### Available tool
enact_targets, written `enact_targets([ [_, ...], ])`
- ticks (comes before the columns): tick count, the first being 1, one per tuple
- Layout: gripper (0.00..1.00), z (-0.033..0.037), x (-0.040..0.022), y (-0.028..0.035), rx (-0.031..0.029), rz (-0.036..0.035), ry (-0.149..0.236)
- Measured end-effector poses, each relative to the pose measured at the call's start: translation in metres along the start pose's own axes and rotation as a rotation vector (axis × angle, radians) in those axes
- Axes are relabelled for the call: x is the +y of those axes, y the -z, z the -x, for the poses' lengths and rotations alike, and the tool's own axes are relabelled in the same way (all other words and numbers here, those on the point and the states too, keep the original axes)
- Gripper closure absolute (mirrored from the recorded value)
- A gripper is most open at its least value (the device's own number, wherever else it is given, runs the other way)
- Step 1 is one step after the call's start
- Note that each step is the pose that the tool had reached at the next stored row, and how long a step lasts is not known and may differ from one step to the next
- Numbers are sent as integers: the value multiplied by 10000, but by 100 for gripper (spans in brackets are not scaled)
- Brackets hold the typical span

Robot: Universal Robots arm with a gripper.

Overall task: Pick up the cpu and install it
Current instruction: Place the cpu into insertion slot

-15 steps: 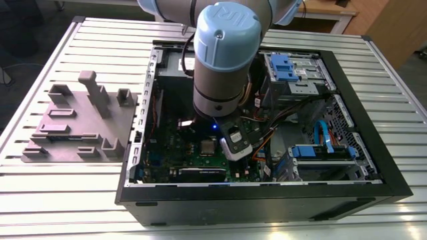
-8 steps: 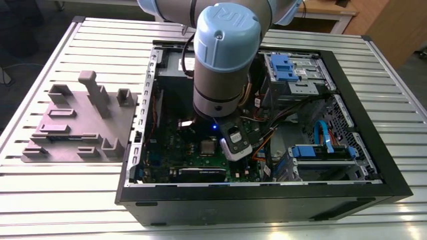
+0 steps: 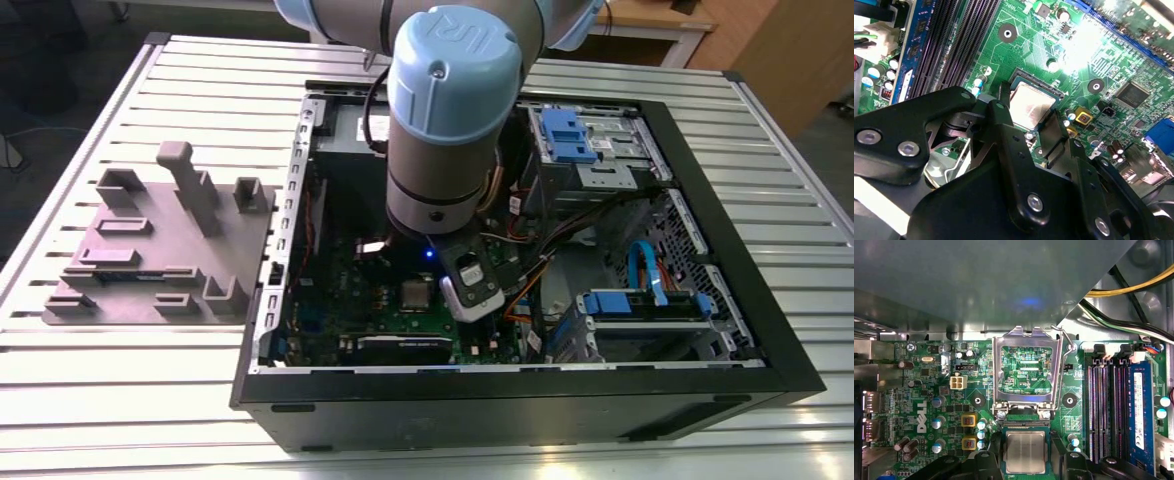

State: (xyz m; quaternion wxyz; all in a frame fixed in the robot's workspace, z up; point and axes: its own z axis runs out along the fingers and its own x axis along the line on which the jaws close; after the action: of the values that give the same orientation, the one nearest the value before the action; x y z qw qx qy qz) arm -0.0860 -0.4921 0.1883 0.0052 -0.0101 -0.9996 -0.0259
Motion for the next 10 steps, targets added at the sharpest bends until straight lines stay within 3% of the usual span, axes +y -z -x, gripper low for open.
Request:
enact_targets([
  [10,53,0,0,-2,0,-1,0],
])
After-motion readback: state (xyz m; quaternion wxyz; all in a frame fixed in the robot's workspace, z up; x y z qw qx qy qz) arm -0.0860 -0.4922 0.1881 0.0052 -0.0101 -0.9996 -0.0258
